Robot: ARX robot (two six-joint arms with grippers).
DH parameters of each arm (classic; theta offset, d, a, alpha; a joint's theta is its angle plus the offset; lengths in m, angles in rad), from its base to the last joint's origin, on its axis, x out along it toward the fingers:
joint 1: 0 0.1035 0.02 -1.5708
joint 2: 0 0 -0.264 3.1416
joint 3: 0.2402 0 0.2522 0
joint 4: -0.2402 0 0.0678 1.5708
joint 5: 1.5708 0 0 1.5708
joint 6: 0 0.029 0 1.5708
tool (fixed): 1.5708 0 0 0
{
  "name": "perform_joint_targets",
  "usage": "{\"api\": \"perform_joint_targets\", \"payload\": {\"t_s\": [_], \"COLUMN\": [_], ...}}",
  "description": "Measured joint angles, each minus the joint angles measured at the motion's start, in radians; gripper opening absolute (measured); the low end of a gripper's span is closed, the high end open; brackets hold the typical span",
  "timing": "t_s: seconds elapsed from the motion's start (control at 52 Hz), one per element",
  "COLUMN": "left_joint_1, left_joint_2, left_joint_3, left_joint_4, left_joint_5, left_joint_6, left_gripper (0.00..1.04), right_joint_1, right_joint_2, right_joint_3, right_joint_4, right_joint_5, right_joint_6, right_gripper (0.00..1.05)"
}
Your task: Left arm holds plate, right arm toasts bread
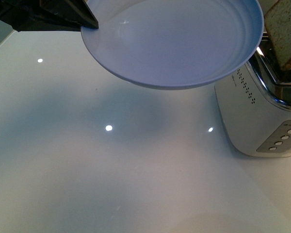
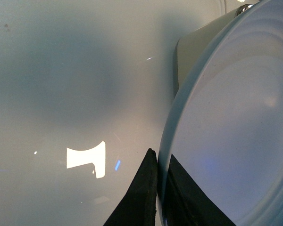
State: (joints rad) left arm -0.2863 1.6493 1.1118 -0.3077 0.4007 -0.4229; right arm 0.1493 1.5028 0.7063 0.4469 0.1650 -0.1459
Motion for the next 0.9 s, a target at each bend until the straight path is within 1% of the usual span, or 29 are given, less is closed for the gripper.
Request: {"api": "perform_joint_targets", "payload": {"t_s": [0.365, 0.596, 0.692, 0.731, 0.827, 0.846, 0.885, 0.904], "left_joint_1": [0.000, 0.000, 0.000, 0.000, 0.000, 0.000, 0.000, 0.000], "left_joint_2": [0.000, 0.000, 0.000, 0.000, 0.000, 0.000, 0.000, 0.000], "left_joint_3": [0.000, 0.000, 0.000, 0.000, 0.000, 0.000, 0.000, 0.000], "left_joint_4": [0.000, 0.001, 0.001, 0.001, 0.001, 0.001, 0.001, 0.001], "left_joint_5": [0.007, 0.007, 0.006, 0.006, 0.006, 0.006, 0.006, 0.006], "left_joint_6": [0.006, 0.007, 0.007, 0.007, 0.007, 0.007, 0.007, 0.007], "left_gripper": [0.03, 0.03, 0.03, 0.03, 0.03, 0.03, 0.03, 0.03], "right_joint_1": [0.001, 0.001, 0.001, 0.001, 0.001, 0.001, 0.001, 0.001], "right_joint_2": [0.064, 0.087, 0.090, 0.090, 0.090, 0.090, 0.090, 0.090], "right_joint_3": [0.007, 0.015, 0.016, 0.016, 0.016, 0.016, 0.016, 0.016], "right_joint_4": [-0.056, -0.063, -0.063, -0.063, -0.063, -0.062, -0.062, -0.062], "right_joint_5": [-0.008, -0.011, -0.012, -0.012, -0.016, -0.016, -0.018, -0.019], "right_joint_6": [0.021, 0.020, 0.021, 0.022, 0.023, 0.024, 0.026, 0.026], "right_gripper": [0.03, 0.04, 0.18, 0.21, 0.39, 0.44, 0.51, 0.53]}}
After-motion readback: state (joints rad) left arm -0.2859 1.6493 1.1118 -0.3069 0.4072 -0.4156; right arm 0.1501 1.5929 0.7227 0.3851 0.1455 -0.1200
